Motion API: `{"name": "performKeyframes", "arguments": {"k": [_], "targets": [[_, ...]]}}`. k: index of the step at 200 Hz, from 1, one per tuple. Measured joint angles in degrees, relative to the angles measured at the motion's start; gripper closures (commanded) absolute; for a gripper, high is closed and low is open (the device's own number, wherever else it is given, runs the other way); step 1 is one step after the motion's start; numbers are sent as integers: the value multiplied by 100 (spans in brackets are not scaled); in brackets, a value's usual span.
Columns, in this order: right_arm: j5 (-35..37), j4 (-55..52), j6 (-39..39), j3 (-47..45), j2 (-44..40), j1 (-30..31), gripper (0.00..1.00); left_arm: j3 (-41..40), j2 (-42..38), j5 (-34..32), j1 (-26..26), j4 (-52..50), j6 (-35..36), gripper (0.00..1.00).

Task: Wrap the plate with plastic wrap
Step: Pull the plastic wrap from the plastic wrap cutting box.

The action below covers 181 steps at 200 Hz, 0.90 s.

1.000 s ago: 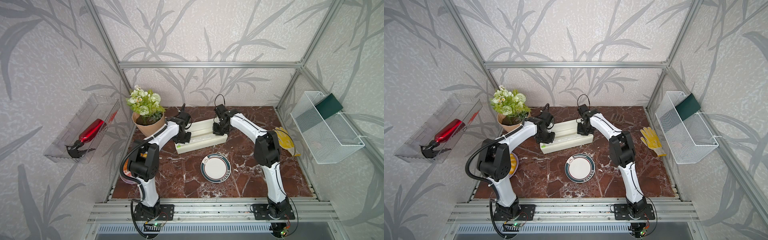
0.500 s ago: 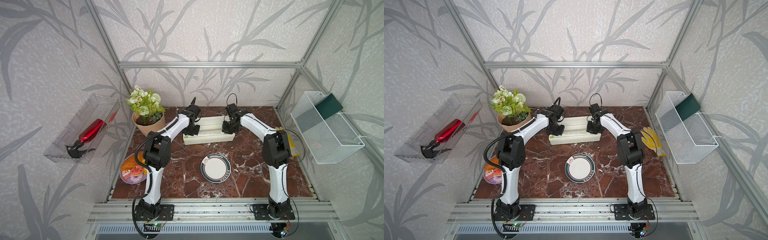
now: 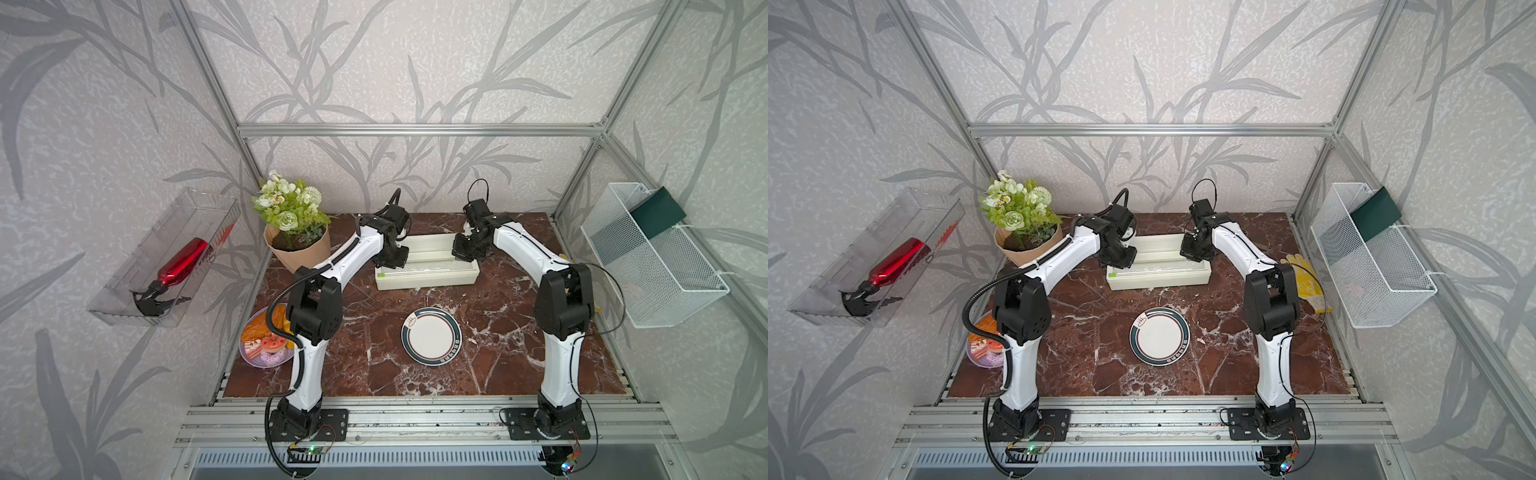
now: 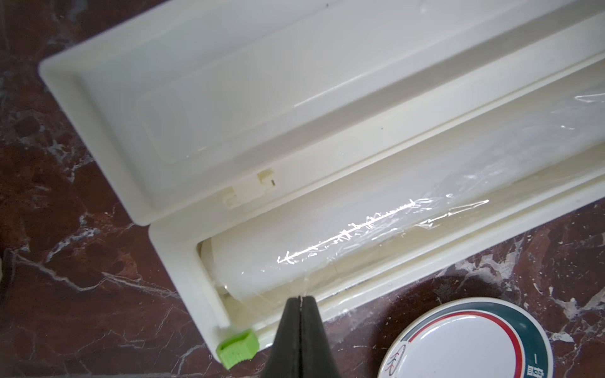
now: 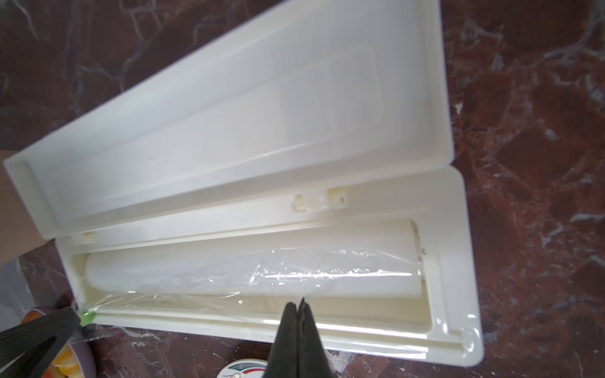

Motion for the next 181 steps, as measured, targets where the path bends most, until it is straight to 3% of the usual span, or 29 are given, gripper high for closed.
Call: {"name": "performKeyframes", "arguments": {"k": [92, 181], "targets": [[-295, -278, 140, 431, -42, -7, 100, 229, -337, -236, 72, -13, -11, 100], [-210, -459, 125, 435, -411, -267, 100, -210, -1054, -413, 234, 203, -15, 100]]}}
